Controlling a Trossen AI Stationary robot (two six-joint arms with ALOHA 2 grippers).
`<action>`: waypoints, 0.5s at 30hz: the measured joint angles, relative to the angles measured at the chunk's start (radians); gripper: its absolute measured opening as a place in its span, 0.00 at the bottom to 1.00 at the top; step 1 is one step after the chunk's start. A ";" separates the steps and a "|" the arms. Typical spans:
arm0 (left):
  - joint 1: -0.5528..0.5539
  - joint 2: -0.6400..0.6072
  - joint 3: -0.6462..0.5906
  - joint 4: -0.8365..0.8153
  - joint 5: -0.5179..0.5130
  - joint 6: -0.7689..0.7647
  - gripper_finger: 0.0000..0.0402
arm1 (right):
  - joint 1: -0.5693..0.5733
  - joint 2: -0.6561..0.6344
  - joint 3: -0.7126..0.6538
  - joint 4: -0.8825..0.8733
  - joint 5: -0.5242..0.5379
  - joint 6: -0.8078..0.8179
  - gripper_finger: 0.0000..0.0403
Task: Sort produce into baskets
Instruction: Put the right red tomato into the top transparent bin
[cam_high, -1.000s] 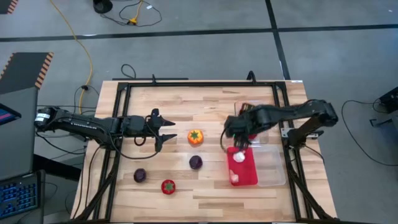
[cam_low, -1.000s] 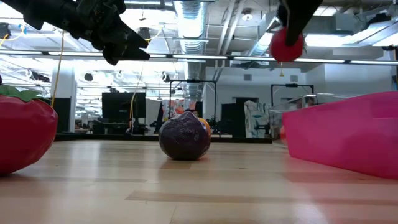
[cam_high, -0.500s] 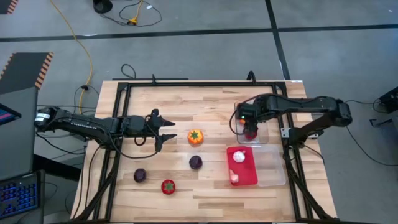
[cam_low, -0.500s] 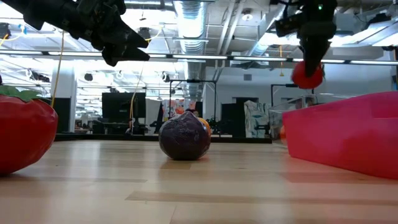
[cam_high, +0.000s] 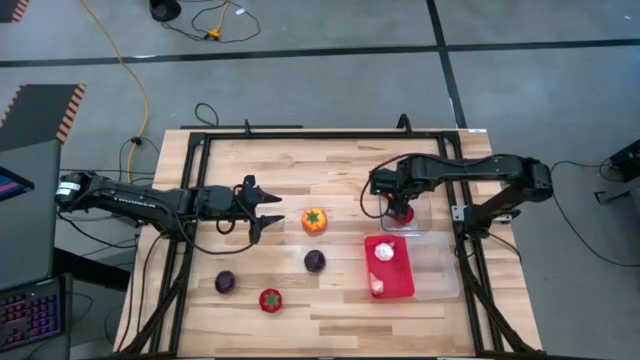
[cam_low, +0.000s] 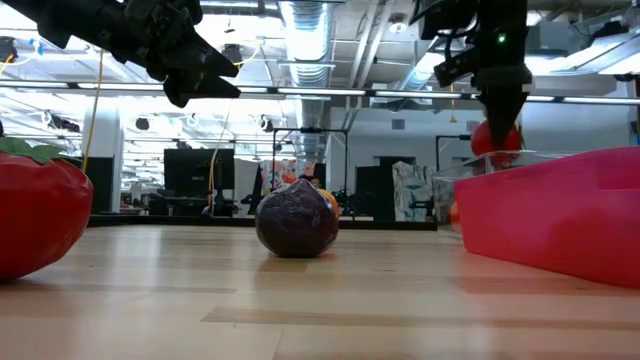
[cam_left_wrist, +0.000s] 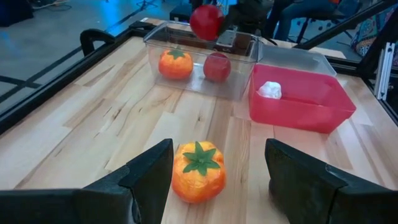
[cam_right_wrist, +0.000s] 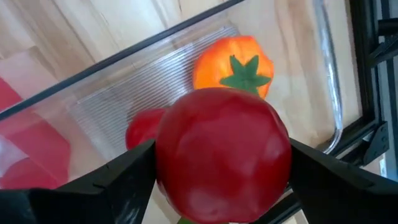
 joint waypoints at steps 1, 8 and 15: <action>0.000 0.000 0.000 0.000 0.000 0.000 0.60 | 0.000 0.010 0.000 -0.002 -0.007 -0.002 0.89; 0.000 0.000 0.000 0.000 0.000 0.000 0.60 | -0.006 0.066 0.000 -0.013 -0.237 -0.128 0.89; 0.000 0.000 0.000 0.000 0.000 0.000 0.60 | -0.004 0.121 0.000 -0.018 -0.235 -0.131 0.89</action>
